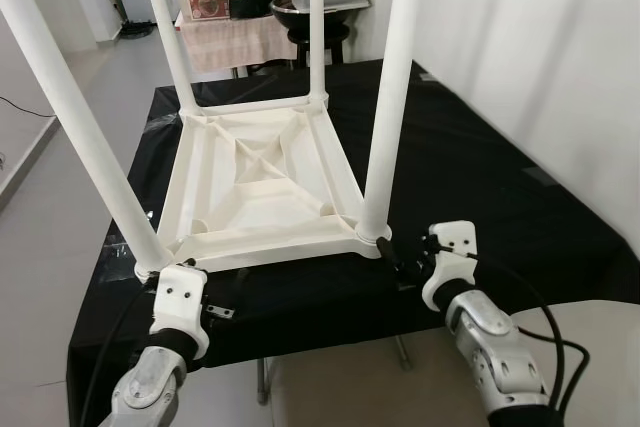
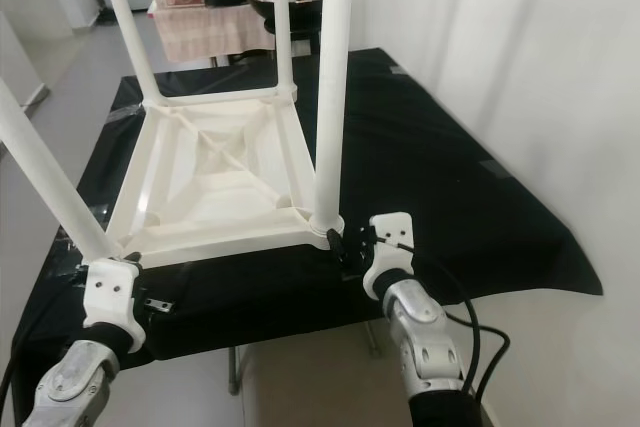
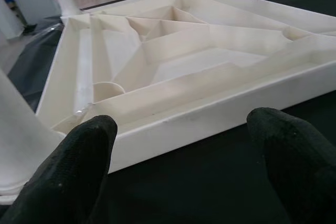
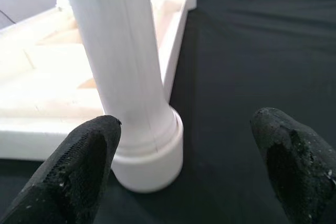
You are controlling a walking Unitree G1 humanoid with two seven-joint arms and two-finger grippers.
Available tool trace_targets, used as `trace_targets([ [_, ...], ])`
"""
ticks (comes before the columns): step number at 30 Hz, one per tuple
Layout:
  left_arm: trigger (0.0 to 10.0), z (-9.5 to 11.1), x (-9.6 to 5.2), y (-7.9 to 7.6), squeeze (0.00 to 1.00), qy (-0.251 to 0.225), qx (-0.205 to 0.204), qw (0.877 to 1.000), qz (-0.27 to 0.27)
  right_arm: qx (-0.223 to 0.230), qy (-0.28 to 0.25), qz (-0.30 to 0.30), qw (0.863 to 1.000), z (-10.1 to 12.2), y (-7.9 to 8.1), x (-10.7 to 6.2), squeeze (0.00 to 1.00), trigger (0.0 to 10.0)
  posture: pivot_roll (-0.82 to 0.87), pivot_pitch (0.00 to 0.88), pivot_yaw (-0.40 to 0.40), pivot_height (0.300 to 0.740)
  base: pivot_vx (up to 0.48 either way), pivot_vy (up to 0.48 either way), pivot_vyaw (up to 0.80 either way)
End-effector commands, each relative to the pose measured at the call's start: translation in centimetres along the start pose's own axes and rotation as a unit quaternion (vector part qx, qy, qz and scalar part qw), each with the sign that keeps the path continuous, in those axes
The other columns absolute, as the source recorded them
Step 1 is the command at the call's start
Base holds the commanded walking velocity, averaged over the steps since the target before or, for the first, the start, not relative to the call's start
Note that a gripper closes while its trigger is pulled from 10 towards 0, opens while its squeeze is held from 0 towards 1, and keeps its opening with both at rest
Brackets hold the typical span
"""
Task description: Building children table
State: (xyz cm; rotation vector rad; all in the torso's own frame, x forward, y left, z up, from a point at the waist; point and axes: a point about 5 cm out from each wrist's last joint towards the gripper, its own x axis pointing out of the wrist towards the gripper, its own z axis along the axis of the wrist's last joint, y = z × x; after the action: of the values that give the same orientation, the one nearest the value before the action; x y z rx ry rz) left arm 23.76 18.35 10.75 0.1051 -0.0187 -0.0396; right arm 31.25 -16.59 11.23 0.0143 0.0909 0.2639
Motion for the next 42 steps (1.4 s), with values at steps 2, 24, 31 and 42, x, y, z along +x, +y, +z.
trace_targets([
  [2, 10.0, -0.2, -0.2, 0.6, 0.0, 0.001, 0.009, 1.0, 0.02, -0.003, 0.002, 0.0, 1.0, -0.3, 0.0, 0.2, 0.0, 10.0, -0.03, 0.0, 0.012, 0.74, 0.0, 0.0, 0.0],
  [24, 10.0, 1.5, -1.3, -2.9, 0.0, -0.003, -0.02, 0.974, -0.226, 0.001, -0.002, 0.095, 0.995, 0.8, -3.0, -3.5, 0.0, 10.0, -0.04, 0.0, 0.021, 0.74, 0.0, 0.0, 0.0],
  [31, 10.0, 2.9, 0.3, -0.1, 0.0, -0.03, -0.024, 0.986, -0.161, -0.066, -0.011, -0.077, 0.995, 2.9, -8.0, -3.0, 0.0, 10.0, -0.04, 0.0, 0.03, 0.74, 0.034, 0.0, 0.0],
  [42, 10.0, 4.1, 1.6, -1.0, 0.0, -0.047, -0.04, 0.974, -0.217, -0.081, -0.019, -0.155, 0.984, 4.2, -8.4, -2.0, 0.0, 10.0, -0.05, 0.0, 0.03, 0.74, 0.316, 0.0, 0.12],
])
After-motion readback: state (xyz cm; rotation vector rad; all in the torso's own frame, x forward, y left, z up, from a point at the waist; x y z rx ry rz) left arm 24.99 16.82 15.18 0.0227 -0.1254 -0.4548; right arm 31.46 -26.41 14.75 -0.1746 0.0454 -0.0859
